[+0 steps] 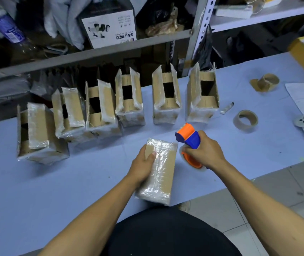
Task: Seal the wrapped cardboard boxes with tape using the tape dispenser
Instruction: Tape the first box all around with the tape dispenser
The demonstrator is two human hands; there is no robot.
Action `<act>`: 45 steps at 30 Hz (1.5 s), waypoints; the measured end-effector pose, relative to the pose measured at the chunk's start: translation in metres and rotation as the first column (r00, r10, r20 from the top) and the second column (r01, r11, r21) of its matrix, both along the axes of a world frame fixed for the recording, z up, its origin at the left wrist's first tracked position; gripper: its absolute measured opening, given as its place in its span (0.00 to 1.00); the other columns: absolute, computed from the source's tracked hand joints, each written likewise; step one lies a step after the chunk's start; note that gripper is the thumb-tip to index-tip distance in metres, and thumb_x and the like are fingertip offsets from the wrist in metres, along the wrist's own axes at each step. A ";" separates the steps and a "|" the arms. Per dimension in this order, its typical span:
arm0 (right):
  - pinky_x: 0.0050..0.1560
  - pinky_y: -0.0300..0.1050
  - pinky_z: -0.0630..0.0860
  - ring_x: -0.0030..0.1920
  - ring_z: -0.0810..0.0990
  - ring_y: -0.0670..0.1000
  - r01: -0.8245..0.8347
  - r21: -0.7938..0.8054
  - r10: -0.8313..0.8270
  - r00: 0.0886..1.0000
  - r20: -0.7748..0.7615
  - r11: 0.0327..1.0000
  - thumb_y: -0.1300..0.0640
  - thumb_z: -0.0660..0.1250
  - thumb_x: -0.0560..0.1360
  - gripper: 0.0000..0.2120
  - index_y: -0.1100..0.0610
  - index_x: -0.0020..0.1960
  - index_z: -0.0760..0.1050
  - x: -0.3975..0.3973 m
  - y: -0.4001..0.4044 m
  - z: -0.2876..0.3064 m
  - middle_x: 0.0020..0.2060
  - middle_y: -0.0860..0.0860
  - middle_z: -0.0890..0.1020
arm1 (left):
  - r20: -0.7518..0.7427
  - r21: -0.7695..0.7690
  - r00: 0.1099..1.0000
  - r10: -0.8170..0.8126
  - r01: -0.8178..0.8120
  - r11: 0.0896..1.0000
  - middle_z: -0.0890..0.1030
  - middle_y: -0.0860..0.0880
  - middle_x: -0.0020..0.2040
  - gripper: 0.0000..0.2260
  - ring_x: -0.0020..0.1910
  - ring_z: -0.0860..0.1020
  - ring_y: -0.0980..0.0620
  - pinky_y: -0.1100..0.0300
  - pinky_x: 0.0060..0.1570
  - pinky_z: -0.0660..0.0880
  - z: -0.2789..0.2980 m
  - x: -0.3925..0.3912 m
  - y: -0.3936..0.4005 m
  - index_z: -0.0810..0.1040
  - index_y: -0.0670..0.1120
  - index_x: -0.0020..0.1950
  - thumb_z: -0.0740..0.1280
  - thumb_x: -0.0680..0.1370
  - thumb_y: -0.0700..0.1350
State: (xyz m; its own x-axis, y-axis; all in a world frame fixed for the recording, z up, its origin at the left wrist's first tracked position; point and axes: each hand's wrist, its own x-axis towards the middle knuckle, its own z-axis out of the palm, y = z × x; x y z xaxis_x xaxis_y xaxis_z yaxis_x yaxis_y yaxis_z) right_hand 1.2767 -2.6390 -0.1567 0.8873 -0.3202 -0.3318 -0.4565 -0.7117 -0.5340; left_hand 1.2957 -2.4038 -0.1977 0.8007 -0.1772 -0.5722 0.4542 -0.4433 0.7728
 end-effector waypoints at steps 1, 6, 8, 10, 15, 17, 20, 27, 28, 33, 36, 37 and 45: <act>0.31 0.43 0.67 0.35 0.76 0.48 -0.031 -0.015 0.031 0.999 0.020 0.999 0.41 0.71 0.67 0.19 0.48 0.46 0.65 0.000 0.004 0.000 0.36 0.45 0.77 | -0.006 -0.008 0.998 0.061 -0.061 0.998 0.79 0.52 0.65 0.21 0.62 0.79 0.48 0.45 0.67 0.73 -0.001 -0.005 -0.007 0.66 0.59 0.75 0.60 0.83 0.57; 0.37 0.46 0.74 0.39 0.77 0.52 -0.176 -0.167 0.200 0.970 0.140 0.970 0.46 0.72 0.69 0.17 0.48 0.51 0.68 0.004 0.009 0.008 0.40 0.47 0.77 | -0.008 0.000 0.986 0.166 -0.166 0.986 0.74 0.50 0.71 0.23 0.65 0.76 0.48 0.46 0.68 0.72 0.006 -0.008 -0.019 0.63 0.53 0.77 0.62 0.83 0.51; 0.37 0.45 0.72 0.40 0.76 0.51 -0.227 -0.204 0.273 0.932 0.237 0.952 0.48 0.73 0.69 0.17 0.48 0.52 0.69 0.006 0.006 0.015 0.41 0.46 0.77 | 0.157 0.070 0.979 0.131 -0.143 0.987 0.68 0.54 0.73 0.26 0.68 0.70 0.53 0.54 0.70 0.68 0.016 -0.002 -0.016 0.62 0.51 0.79 0.64 0.82 0.51; 0.37 0.44 0.69 0.41 0.75 0.50 -0.275 -0.208 0.330 0.891 0.312 0.939 0.50 0.75 0.68 0.18 0.48 0.53 0.71 0.009 0.003 0.023 0.41 0.45 0.77 | 0.287 0.027 0.947 0.144 -0.158 0.987 0.72 0.55 0.67 0.19 0.59 0.74 0.59 0.63 0.60 0.69 0.033 0.008 -0.016 0.70 0.50 0.73 0.64 0.82 0.52; 0.36 0.41 0.69 0.40 0.72 0.47 -0.366 -0.154 0.396 0.828 0.397 0.918 0.50 0.76 0.67 0.21 0.47 0.56 0.71 0.012 0.006 0.038 0.42 0.42 0.75 | -0.090 -0.409 0.980 0.177 -0.199 0.891 0.84 0.50 0.47 0.11 0.40 0.79 0.53 0.59 0.40 0.78 0.078 0.024 -0.025 0.82 0.48 0.55 0.63 0.83 0.52; 0.38 0.44 0.73 0.42 0.74 0.48 -0.420 -0.126 0.433 0.806 0.404 0.899 0.49 0.75 0.67 0.22 0.45 0.57 0.70 0.010 0.007 0.040 0.44 0.43 0.77 | -0.101 -0.478 0.987 0.128 -0.161 0.863 0.83 0.49 0.42 0.11 0.38 0.79 0.53 0.63 0.37 0.76 0.085 0.021 -0.026 0.82 0.46 0.52 0.64 0.83 0.50; 0.41 0.47 0.76 0.44 0.75 0.48 -0.464 -0.100 0.463 0.795 0.392 0.880 0.47 0.73 0.67 0.23 0.45 0.59 0.70 0.007 0.007 0.043 0.47 0.45 0.79 | -0.118 -0.490 0.982 0.149 -0.188 0.851 0.82 0.48 0.39 0.09 0.35 0.78 0.53 0.62 0.36 0.74 0.091 0.014 -0.030 0.82 0.45 0.47 0.65 0.83 0.45; 0.41 0.45 0.76 0.44 0.77 0.48 -0.509 -0.165 0.532 0.766 0.360 0.845 0.45 0.72 0.68 0.22 0.45 0.59 0.70 0.000 0.007 0.047 0.47 0.44 0.79 | 0.018 -0.366 0.976 0.216 -0.195 0.910 0.80 0.53 0.31 0.14 0.29 0.75 0.57 0.65 0.32 0.72 0.087 0.007 -0.026 0.85 0.50 0.36 0.67 0.81 0.42; 0.41 0.45 0.76 0.44 0.77 0.49 -0.519 -0.178 0.547 0.766 0.337 0.836 0.44 0.70 0.68 0.22 0.45 0.59 0.69 0.000 0.008 0.048 0.47 0.44 0.79 | 0.018 -0.356 0.973 0.232 -0.211 0.910 0.79 0.53 0.30 0.13 0.29 0.74 0.57 0.65 0.32 0.71 0.086 0.006 -0.025 0.84 0.48 0.37 0.67 0.81 0.42; 0.40 0.44 0.74 0.43 0.77 0.50 -0.564 -0.311 0.631 0.752 0.191 0.765 0.42 0.67 0.69 0.20 0.46 0.57 0.67 0.007 0.013 0.058 0.45 0.46 0.78 | 0.019 -0.330 0.950 0.311 -0.288 0.899 0.75 0.50 0.30 0.15 0.30 0.69 0.53 0.64 0.31 0.69 0.076 0.005 -0.029 0.82 0.45 0.35 0.66 0.81 0.40; 0.39 0.45 0.74 0.42 0.77 0.52 -0.579 -0.366 0.654 0.747 0.121 0.729 0.42 0.67 0.70 0.18 0.47 0.54 0.64 0.011 0.016 0.059 0.45 0.47 0.78 | 0.062 -0.250 0.943 0.326 -0.302 0.920 0.79 0.48 0.33 0.14 0.34 0.71 0.51 0.59 0.36 0.71 0.071 0.008 -0.032 0.84 0.42 0.37 0.65 0.81 0.37; 0.41 0.46 0.76 0.43 0.78 0.52 -0.582 -0.366 0.653 0.751 0.100 0.726 0.41 0.67 0.70 0.19 0.48 0.55 0.64 0.013 0.017 0.059 0.46 0.48 0.78 | 0.074 -0.229 0.941 0.331 -0.307 0.924 0.80 0.47 0.34 0.13 0.34 0.73 0.50 0.58 0.37 0.72 0.070 0.010 -0.034 0.85 0.41 0.38 0.65 0.80 0.36; 0.36 0.45 0.69 0.43 0.77 0.52 -0.585 -0.352 0.644 0.762 0.069 0.730 0.35 0.65 0.69 0.20 0.44 0.48 0.58 0.019 0.003 0.056 0.44 0.46 0.78 | 0.010 -0.192 0.904 0.427 -0.418 0.888 0.79 0.51 0.29 0.10 0.20 0.70 0.59 0.67 0.23 0.67 0.062 0.021 -0.037 0.85 0.45 0.39 0.70 0.79 0.38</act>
